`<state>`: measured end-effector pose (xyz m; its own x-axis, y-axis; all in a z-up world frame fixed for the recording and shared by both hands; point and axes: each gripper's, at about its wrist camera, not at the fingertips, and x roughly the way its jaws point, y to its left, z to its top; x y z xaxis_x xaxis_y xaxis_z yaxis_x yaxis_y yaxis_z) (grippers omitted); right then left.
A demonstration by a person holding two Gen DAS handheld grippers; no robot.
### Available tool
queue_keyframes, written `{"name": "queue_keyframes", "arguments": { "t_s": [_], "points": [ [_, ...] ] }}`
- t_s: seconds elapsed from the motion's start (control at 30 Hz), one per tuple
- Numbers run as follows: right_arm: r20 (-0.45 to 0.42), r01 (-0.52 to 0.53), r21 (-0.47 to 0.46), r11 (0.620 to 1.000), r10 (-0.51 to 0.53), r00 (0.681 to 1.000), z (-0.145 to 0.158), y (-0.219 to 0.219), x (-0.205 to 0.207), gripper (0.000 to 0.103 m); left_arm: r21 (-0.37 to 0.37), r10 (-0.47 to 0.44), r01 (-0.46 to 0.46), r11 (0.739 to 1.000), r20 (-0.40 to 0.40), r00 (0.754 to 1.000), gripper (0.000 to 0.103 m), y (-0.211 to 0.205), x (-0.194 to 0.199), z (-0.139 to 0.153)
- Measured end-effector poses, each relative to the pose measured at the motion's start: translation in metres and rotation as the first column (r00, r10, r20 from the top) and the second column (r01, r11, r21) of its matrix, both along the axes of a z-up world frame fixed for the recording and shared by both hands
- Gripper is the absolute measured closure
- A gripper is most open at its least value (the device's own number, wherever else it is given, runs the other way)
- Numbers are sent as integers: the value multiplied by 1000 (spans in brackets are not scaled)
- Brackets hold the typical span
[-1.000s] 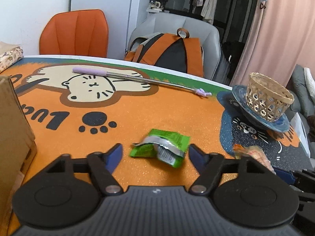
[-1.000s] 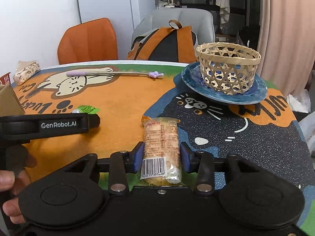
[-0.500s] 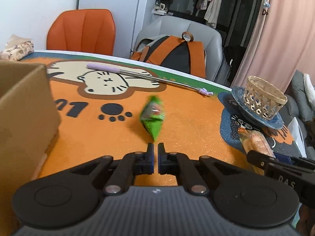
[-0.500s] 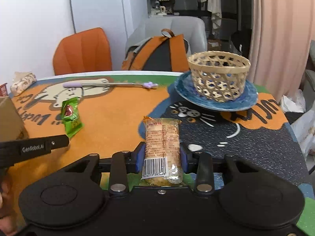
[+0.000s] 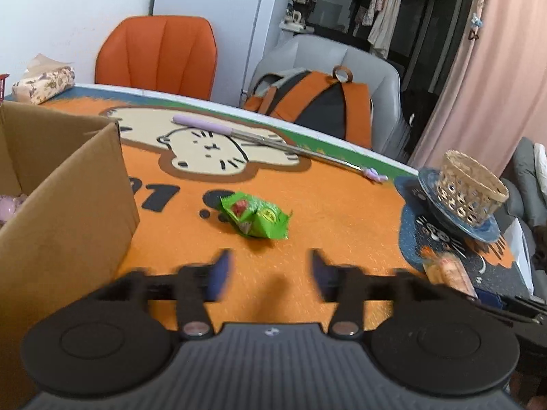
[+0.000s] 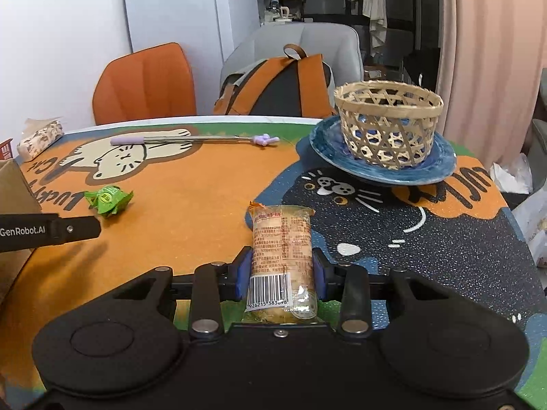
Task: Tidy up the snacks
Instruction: 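Grasp the green candy with the left tool while the right holds the biscuit pack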
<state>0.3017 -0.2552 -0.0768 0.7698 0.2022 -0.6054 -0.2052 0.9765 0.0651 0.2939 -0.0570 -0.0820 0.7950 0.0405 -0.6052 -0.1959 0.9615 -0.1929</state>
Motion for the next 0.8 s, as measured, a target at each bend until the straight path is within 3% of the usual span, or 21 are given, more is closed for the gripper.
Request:
{"name": "queue_keyframes", "arguments": {
  "t_s": [0.67,0.8],
  "points": [
    [-14,19,16,1000,-19,1000,-1,-7,6,66,140,25,-24,990,-11,1000,33,-1,56,-14],
    [-11,53,18,998,-52,999,-1,-10,7,66,141,28,-26,990,-9,1000,47,0,56,-18]
  ]
}}
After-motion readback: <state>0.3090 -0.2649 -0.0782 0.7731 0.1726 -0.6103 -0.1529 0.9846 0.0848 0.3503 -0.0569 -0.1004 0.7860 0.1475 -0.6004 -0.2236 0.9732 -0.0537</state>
